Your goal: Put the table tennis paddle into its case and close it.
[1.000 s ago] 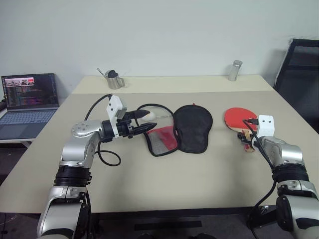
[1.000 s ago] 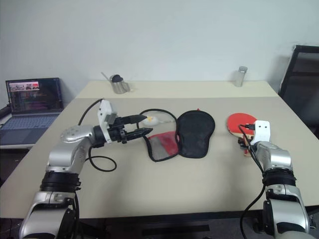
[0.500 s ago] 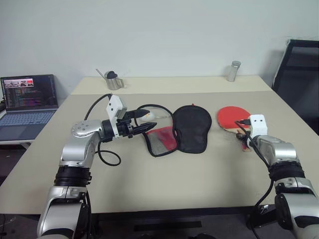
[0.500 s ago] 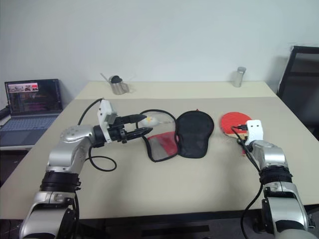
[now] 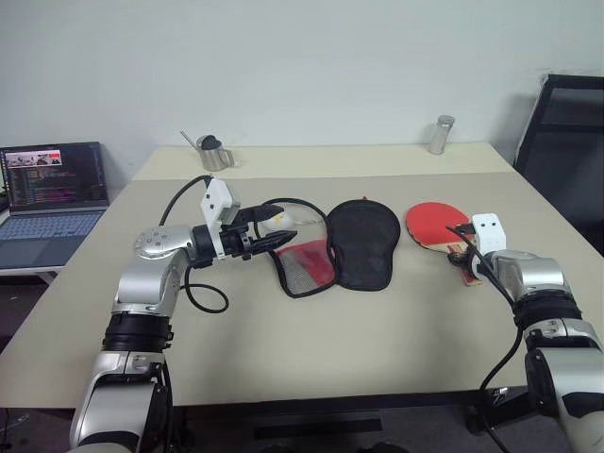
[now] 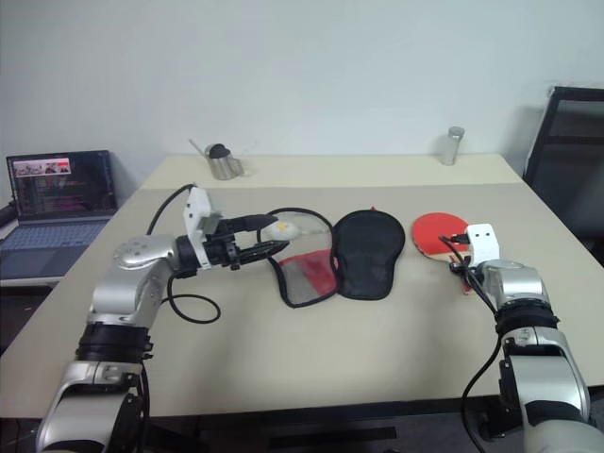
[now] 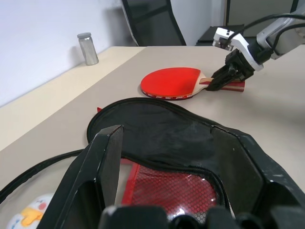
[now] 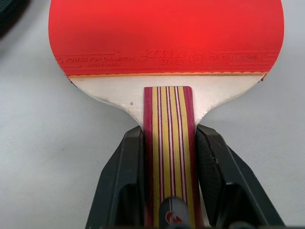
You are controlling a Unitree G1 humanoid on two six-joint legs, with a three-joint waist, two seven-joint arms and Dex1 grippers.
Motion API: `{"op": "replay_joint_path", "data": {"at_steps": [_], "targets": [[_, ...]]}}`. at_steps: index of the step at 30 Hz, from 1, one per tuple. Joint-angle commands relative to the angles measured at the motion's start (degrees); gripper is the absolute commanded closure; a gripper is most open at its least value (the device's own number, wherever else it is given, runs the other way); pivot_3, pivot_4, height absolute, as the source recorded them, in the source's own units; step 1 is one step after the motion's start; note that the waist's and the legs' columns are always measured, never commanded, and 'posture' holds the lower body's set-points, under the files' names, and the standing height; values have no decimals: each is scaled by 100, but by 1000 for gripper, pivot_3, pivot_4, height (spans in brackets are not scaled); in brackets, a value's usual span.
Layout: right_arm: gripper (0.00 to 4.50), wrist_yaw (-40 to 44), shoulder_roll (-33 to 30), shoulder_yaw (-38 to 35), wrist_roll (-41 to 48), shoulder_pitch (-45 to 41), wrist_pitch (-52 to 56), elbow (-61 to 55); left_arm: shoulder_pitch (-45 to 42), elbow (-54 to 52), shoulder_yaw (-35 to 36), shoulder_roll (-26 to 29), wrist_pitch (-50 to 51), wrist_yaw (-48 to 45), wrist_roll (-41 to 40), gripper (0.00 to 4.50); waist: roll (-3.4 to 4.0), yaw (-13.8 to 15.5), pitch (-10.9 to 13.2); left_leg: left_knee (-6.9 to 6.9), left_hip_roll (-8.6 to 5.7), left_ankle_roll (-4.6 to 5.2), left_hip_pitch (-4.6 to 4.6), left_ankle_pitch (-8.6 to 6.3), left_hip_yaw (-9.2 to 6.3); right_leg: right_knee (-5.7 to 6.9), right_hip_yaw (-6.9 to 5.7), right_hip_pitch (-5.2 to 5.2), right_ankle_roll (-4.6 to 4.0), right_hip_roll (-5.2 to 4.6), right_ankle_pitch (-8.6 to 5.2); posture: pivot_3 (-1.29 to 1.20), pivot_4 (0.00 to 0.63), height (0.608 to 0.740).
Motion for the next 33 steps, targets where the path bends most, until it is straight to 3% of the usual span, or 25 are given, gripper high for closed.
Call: {"op": "replay_joint_path", "data": {"at_steps": [1,9,19,26,33], "targets": [[3368,564,-240,215,-76,7,337,-73,-23,-73,114,221,-2,-101,-58,1330,0,0,0,-2,0,0,-3,0,0,-1,1,-3,0,0,0,0,150,740],[3371,1420,-659,670,-147,172,772,-696,4,-32,101,324,-21,-150,-61,1330,0,4,1,-3,0,2,-9,-2,7,-6,4,-11,0,0,0,0,150,740],[3377,764,-699,-335,321,-231,1184,-826,159,-12,316,553,-26,-25,-69,1330,-1,6,5,-2,0,2,-16,-2,14,0,9,-23,-1,-1,0,0,150,740],[3378,576,-762,-625,415,-449,1285,-920,177,-19,350,641,-35,-8,-89,1330,-1,5,5,-2,-1,2,-18,-2,18,0,12,-28,-1,-2,1,0,150,740],[3378,425,-522,-743,711,-411,1886,-1980,187,-20,349,651,-54,21,-84,1330,0,-2,6,-3,0,2,-30,-2,34,13,19,-55,-4,0,3,0,150,740]]}}
